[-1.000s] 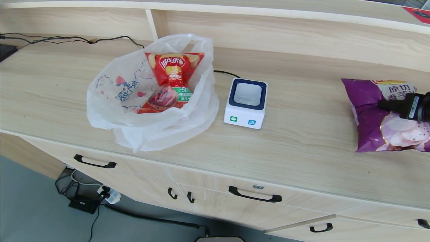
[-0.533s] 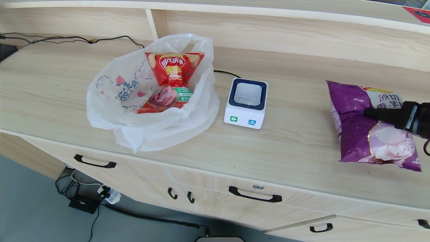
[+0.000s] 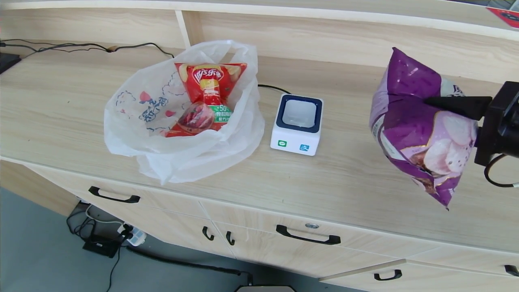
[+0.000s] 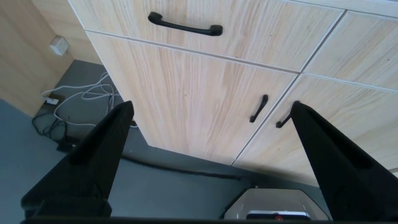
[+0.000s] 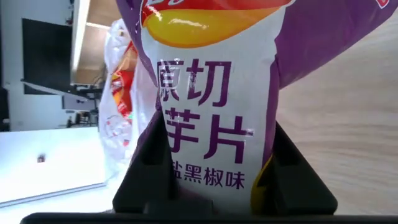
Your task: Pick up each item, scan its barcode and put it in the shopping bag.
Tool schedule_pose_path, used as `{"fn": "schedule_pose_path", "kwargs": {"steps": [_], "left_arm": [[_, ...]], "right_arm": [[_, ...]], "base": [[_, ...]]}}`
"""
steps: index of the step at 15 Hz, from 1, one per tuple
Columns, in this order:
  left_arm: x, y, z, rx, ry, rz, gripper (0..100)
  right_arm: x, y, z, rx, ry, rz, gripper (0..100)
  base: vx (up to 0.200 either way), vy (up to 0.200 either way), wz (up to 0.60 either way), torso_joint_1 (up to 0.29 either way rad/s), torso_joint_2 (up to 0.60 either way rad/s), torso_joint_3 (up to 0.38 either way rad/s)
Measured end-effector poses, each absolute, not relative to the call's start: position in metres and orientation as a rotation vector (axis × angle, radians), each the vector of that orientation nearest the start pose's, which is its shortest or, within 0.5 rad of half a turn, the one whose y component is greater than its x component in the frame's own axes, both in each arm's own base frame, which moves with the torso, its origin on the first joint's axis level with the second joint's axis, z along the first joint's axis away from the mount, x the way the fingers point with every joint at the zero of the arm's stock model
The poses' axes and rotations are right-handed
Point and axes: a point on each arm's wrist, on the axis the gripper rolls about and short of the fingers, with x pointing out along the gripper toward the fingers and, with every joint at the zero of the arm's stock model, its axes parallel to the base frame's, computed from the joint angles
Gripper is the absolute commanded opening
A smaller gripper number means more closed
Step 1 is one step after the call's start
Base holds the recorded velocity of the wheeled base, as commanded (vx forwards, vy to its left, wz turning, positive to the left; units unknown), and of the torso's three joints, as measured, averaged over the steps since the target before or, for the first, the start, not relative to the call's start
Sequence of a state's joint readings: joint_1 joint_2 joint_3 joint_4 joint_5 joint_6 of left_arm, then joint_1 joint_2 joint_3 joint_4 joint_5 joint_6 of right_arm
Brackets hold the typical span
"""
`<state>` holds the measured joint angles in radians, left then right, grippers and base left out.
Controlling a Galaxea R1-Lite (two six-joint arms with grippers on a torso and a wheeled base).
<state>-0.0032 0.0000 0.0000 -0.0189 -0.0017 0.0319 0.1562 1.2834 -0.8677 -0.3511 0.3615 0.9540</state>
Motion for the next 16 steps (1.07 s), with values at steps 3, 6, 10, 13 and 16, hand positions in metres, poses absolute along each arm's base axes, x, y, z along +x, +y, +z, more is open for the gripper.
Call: {"fn": "schedule_pose_path", "kwargs": {"steps": [3, 6, 10, 13, 16], "left_arm": [[-0.023, 0.0, 0.077, 0.032, -0.019, -0.004, 100], [-0.023, 0.0, 0.077, 0.032, -0.019, -0.005, 100], [-0.023, 0.0, 0.077, 0.032, -0.019, -0.004, 100], [-0.023, 0.0, 0.077, 0.033, -0.019, -0.004, 100], [-0.023, 0.0, 0.077, 0.033, -0.019, -0.004, 100]], "right_arm": [[0.178, 0.065, 0.29, 1.072, 0.254, 0.668, 0], [0.161, 0.076, 0.285, 1.136, 0.17, 0.845, 0], [0.144, 0.083, 0.271, 1.266, 0.146, 1.009, 0], [0.133, 0.089, 0.26, 1.303, 0.197, 1.075, 0], [0.124, 0.097, 0.257, 1.32, 0.246, 1.121, 0]], "base": [[0.0, 0.0, 0.0, 0.0, 0.0, 0.0], [0.0, 0.0, 0.0, 0.0, 0.0, 0.0], [0.0, 0.0, 0.0, 0.0, 0.0, 0.0], [0.0, 0.0, 0.0, 0.0, 0.0, 0.0], [0.0, 0.0, 0.0, 0.0, 0.0, 0.0]]}}
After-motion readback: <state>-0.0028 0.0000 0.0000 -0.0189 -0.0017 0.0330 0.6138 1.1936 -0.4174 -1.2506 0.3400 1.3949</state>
